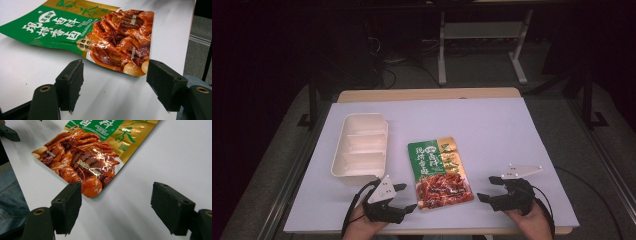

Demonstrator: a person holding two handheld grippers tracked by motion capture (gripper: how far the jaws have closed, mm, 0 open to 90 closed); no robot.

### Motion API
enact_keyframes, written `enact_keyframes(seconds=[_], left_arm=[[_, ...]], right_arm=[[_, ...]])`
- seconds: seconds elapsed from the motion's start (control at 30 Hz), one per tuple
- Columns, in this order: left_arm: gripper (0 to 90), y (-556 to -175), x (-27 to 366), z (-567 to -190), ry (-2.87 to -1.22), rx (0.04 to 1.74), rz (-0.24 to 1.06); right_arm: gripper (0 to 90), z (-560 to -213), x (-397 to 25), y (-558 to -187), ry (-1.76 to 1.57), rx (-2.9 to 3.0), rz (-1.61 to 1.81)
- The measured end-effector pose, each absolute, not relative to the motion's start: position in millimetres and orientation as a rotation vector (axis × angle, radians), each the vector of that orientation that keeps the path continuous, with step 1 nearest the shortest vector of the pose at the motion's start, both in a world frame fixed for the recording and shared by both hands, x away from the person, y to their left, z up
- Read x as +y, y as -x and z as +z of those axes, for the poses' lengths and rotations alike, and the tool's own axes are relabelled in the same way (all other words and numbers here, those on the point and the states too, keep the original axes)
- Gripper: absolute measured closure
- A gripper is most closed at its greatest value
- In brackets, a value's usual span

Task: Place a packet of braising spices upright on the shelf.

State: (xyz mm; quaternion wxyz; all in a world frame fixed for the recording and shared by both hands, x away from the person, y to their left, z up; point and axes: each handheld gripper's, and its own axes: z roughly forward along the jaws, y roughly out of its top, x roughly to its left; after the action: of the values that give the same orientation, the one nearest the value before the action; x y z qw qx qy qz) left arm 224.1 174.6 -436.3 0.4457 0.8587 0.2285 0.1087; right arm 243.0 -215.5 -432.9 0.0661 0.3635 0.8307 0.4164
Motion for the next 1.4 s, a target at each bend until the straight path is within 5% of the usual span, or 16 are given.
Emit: enact_keyframes(seconds=[0.63,1.17,1.4], left_arm=[[49.3,-245,162,-435,-2.188,0.604,0.225],[89.0,-265,134,-430,-2.254,0.572,0.224],[90.0,-272,122,-431,-2.342,0.543,0.222]], right_arm=[[24.0,-432,-214,-246,-1.089,2.511,1.26],[24.0,-431,-215,-246,-1.075,2.503,1.275],[23.9,-432,-213,-246,-1.069,2.511,1.261]])
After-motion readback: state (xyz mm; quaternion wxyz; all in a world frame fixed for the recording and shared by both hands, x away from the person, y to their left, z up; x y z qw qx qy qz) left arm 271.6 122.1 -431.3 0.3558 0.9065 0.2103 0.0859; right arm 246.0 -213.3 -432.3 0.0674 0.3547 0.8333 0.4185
